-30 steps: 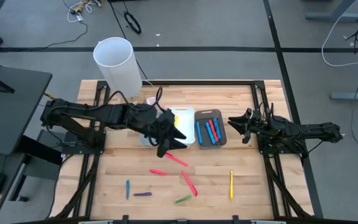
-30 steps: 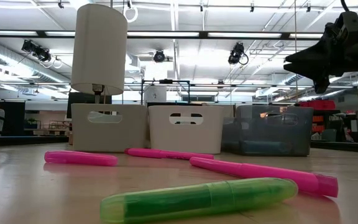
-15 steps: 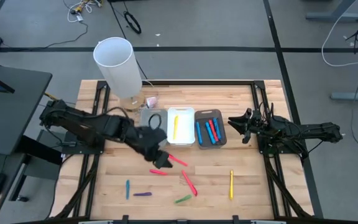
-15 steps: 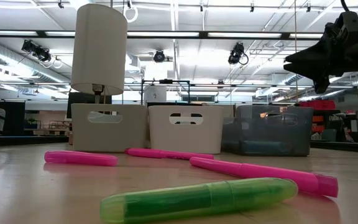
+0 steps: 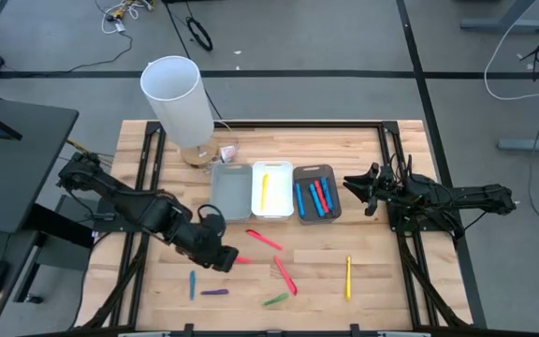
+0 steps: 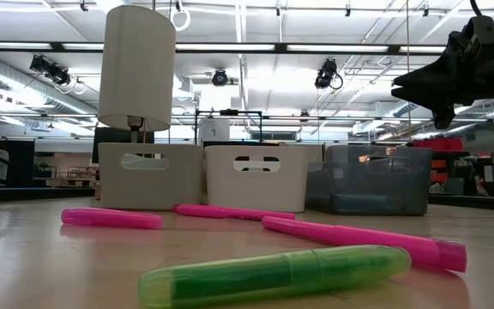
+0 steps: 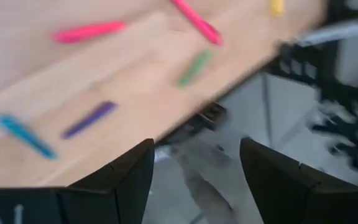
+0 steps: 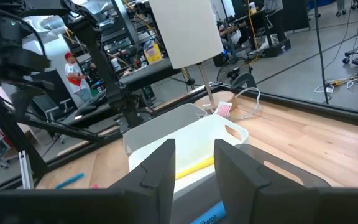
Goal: Pick & Place Markers
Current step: Put the blue pen into the gray bin
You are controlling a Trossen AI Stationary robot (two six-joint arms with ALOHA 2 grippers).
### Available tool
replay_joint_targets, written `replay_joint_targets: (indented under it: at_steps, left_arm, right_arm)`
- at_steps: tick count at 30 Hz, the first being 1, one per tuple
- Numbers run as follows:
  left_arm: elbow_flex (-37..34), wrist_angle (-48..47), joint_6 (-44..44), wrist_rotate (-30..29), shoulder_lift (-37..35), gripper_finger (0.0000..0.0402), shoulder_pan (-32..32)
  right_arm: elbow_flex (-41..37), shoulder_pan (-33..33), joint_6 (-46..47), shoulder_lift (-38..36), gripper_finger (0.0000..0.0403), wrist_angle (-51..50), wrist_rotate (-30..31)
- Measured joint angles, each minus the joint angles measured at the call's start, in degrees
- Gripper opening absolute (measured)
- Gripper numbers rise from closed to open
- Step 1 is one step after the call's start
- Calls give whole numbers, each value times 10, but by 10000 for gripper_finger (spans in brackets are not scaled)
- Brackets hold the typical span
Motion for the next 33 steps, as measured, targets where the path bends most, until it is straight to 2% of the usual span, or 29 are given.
replay_joint_targets:
  at_steps: [5,12,18,27,33]
  left_arm:
    - [0,-77,-14,-24,2,243,-7]
    - [0,-133,-25,-25,13,243,-13]
    - [0,-200,-91,9,25,243,-35]
    - [0,-225,-190,22,63,243,-76]
    - [0,-239,-224,21,86,243,-92]
  right_arm:
    - [0,0,0,0,111,0,0]
    - [0,0,0,0,111,1,0]
    - [0,0,0,0,111,0,0]
    - [0,0,0,0,111,3,0]
    - [0,0,0,0,111,4,0]
